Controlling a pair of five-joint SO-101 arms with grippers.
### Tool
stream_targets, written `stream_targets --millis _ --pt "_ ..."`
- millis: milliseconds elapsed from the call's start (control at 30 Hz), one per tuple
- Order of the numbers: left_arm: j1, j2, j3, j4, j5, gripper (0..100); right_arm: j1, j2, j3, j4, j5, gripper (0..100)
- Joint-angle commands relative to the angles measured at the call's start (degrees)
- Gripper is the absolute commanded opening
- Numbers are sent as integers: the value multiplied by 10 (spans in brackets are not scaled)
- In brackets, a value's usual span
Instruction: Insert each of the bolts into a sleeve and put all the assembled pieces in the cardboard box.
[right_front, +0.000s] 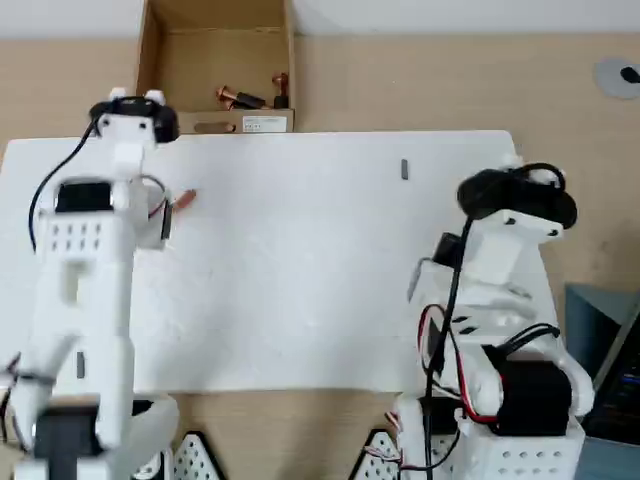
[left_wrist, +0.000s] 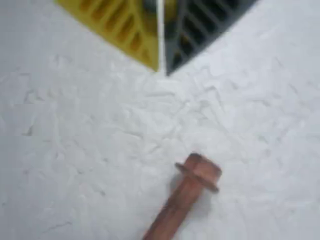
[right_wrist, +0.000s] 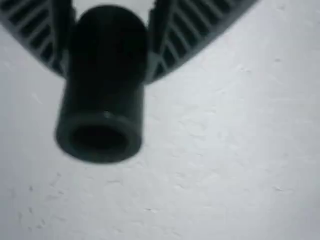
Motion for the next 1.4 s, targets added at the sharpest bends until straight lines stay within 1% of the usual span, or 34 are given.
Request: stream_targets --millis 0,100,167,333,433,533,667,800,1133,1200,1300,1367 --pt "2 87 -125 42 -52 7 16 -3 10 -14 -7 9" --pt "2 162 -204 91 -111 8 16 -3 22 -18 -7 9" --pt "2 210 -255 116 -144 32 21 -3 30 -28 -7 9" --pt "-6 312 -385 169 -154 138 26 -3 36 -62 -8 9" --pt "-11 368 -441 178 -177 157 25 -3 36 -78 -8 9" --pt "-18 416 -480 190 -207 157 25 -3 36 -84 -8 9" --pt "-33 465 -513 190 -222 157 25 -3 37 -82 -5 9" --pt "-46 502 -540 190 -223 157 23 -3 37 -83 -4 9" --pt "-42 618 -580 186 -222 154 22 -1 37 -83 -7 9" --pt "-46 633 -587 186 -221 111 22 -2 37 -83 -7 9" --pt "-49 646 -588 190 -218 5 22 -2 37 -83 -7 9" --pt "-51 647 -586 193 -184 11 22 -2 36 -83 -7 9"
